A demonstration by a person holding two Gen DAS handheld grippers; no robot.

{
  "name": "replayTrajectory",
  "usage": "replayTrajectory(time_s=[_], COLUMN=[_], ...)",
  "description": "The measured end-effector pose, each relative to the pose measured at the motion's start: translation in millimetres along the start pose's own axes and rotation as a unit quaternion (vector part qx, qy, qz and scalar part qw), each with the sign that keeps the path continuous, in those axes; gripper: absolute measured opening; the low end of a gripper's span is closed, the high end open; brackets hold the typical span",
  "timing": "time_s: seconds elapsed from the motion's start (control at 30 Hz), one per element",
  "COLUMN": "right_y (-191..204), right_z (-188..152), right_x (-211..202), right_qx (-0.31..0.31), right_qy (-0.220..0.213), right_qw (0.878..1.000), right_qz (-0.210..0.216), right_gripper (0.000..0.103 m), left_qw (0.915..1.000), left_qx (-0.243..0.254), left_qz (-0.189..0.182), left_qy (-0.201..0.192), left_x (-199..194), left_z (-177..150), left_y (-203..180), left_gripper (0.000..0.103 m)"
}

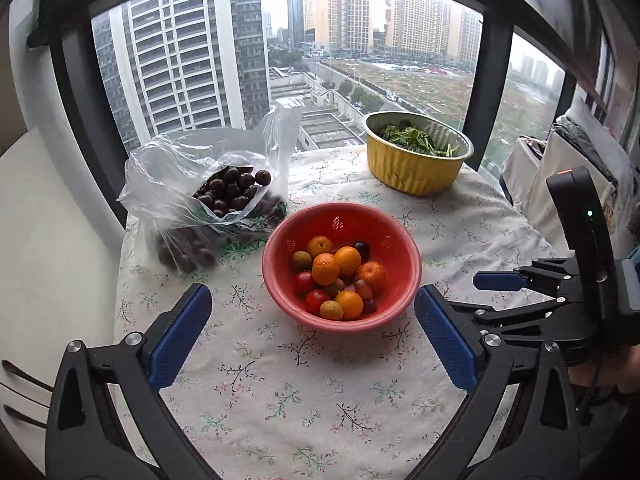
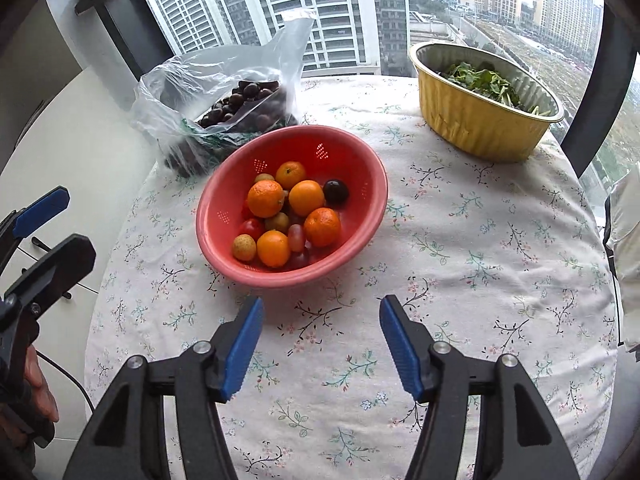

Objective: Organize fruits

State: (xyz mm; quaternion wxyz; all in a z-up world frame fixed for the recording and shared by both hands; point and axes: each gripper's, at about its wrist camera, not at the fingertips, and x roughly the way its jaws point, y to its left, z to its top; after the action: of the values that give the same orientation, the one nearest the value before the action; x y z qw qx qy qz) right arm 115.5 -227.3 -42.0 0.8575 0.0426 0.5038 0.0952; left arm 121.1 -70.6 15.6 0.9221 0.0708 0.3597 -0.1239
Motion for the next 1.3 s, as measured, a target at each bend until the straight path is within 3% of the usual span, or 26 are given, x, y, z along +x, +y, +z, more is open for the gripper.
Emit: replayTrajectory(time_s=[0.1, 0.17, 0.3, 0.43, 0.53, 0.7, 0.83, 0.93, 1.0, 1.3], right_y=[5, 9, 24, 42, 51, 66, 79, 89, 93, 87], right_z=[-5, -4, -2, -4, -8, -14, -29, -36, -38, -39], right_x=[-33, -58, -108, -160, -192, -234, -265, -271, -267, -221], right_qx=[0.003, 0.008, 0.0, -0.014, -0.022, -0.027, -0.035, -0.044, -0.046, -0.012], right_qy=[-0.052, -0.093, -0.173, -0.261, -0.305, -0.335, -0.369, -0.368, -0.358, -0.223], right_qw=[0.998, 0.995, 0.983, 0.96, 0.946, 0.931, 0.915, 0.915, 0.918, 0.96], right_qz=[-0.016, -0.026, -0.057, -0.096, -0.111, -0.14, -0.159, -0.161, -0.163, -0.171], right_gripper=[0.068, 0.074, 0.085, 0.103, 0.103, 0.103, 0.103, 0.103, 0.103, 0.103], left_qw=[0.9954, 0.9923, 0.9897, 0.9842, 0.982, 0.982, 0.9854, 0.9876, 0.9916, 0.9943], left_qx=[-0.005, -0.007, -0.027, -0.033, -0.013, -0.008, 0.009, 0.009, 0.007, -0.038], left_qz=[0.042, 0.056, 0.058, 0.08, 0.079, 0.062, 0.049, 0.043, 0.052, 0.097], left_qy=[-0.086, -0.11, -0.128, -0.155, -0.171, -0.178, -0.163, -0.15, -0.118, 0.02], left_x=[-56, -79, -109, -141, -166, -199, -222, -228, -219, -162], left_z=[7, 14, 28, 28, 25, 20, 18, 14, 12, -10], left_y=[-4, -5, -3, -5, -11, -14, -18, -20, -20, -1], left_gripper=[0.103, 0.103, 0.103, 0.103, 0.103, 0.103, 0.103, 0.103, 0.103, 0.103])
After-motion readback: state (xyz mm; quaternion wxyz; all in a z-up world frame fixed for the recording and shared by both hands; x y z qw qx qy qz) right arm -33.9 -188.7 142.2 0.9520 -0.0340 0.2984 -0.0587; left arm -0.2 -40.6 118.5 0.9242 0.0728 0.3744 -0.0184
